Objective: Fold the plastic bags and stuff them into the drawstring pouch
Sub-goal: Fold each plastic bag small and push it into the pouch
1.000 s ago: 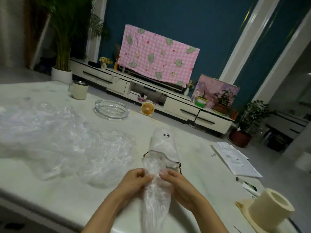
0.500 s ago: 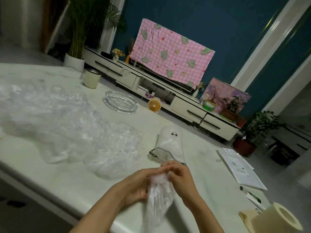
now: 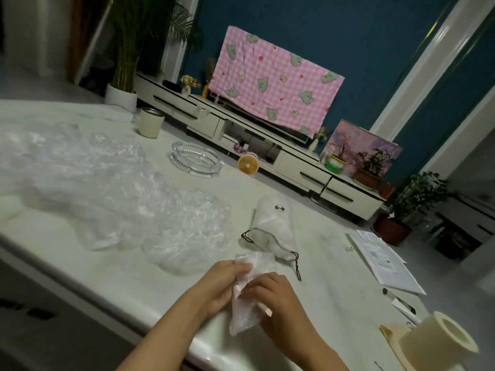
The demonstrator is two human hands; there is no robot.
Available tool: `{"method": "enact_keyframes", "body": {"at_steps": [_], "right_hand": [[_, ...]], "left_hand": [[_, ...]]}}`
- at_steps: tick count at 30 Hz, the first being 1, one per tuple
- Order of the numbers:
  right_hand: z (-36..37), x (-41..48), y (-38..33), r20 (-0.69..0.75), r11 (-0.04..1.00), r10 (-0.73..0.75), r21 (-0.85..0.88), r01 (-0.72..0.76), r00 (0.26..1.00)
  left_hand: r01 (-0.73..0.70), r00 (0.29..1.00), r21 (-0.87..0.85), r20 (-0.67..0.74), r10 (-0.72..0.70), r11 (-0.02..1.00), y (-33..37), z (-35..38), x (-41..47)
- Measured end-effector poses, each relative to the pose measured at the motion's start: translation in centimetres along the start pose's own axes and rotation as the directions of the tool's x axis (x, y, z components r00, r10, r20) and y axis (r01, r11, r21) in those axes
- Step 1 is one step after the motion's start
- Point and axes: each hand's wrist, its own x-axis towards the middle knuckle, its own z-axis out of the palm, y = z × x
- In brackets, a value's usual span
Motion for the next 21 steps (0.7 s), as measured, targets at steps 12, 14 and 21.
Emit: {"method": "enact_keyframes", "body": {"at_steps": [12, 14, 21], "right_hand": [[-3.4, 2.6, -0.7, 0.513, 0.456, 0.572, 0.450, -0.768, 0.640], [-3.2, 3.0, -0.6, 0.499, 0.432, 0.626, 0.418, -0.799, 0.599], [-3.7, 1.9, -1.0, 0.448, 0.466, 0.648, 0.405, -0.786, 0.615]], "left_hand": [[-0.108, 0.994, 0.181, 0.020, 0.107, 0.977, -0.3, 0.9, -0.6], [-0.052, 0.990, 0.117, 0.138, 0.035, 0.992, -0.4, 0.9, -0.8], [-0.199, 0.980, 0.312, 0.056, 0.191, 0.929, -0.9, 0.4, -1.0]]}}
